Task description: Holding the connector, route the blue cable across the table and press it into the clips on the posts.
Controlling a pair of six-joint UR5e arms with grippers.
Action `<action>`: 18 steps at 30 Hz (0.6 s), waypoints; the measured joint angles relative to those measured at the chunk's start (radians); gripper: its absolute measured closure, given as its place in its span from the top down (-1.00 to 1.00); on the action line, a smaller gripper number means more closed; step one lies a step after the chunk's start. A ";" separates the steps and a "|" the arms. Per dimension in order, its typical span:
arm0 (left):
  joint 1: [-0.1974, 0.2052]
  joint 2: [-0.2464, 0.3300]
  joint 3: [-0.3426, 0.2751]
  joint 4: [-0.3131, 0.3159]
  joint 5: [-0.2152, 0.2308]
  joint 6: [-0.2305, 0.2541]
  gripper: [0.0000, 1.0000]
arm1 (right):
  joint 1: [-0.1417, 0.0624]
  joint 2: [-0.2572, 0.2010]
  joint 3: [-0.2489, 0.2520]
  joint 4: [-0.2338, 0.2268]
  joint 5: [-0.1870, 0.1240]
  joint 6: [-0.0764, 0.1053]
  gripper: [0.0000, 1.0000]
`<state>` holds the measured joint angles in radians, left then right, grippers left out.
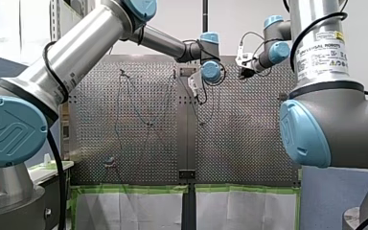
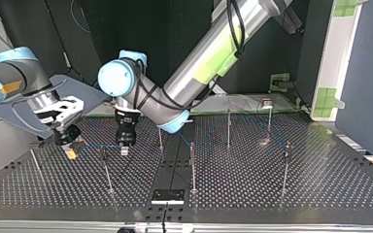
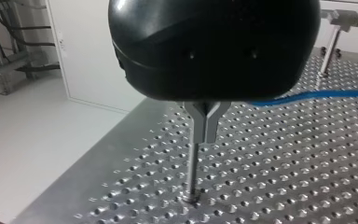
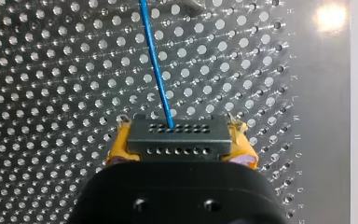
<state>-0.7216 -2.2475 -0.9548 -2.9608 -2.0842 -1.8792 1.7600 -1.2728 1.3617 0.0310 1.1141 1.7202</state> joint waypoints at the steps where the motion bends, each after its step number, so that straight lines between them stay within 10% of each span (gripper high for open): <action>1: 0.002 -0.005 0.004 -0.001 0.005 0.000 -1.00 | 0.000 0.002 -0.005 0.000 0.000 0.001 -1.00; 18: 0.048 -0.028 0.047 0.019 0.048 -0.002 -1.00 | 0.000 0.027 -0.061 -0.001 0.000 0.011 -1.00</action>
<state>-0.6734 -2.2760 -0.9077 -2.9421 -2.0362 -1.8816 1.7601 -1.2458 1.3009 0.0300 1.1144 1.7317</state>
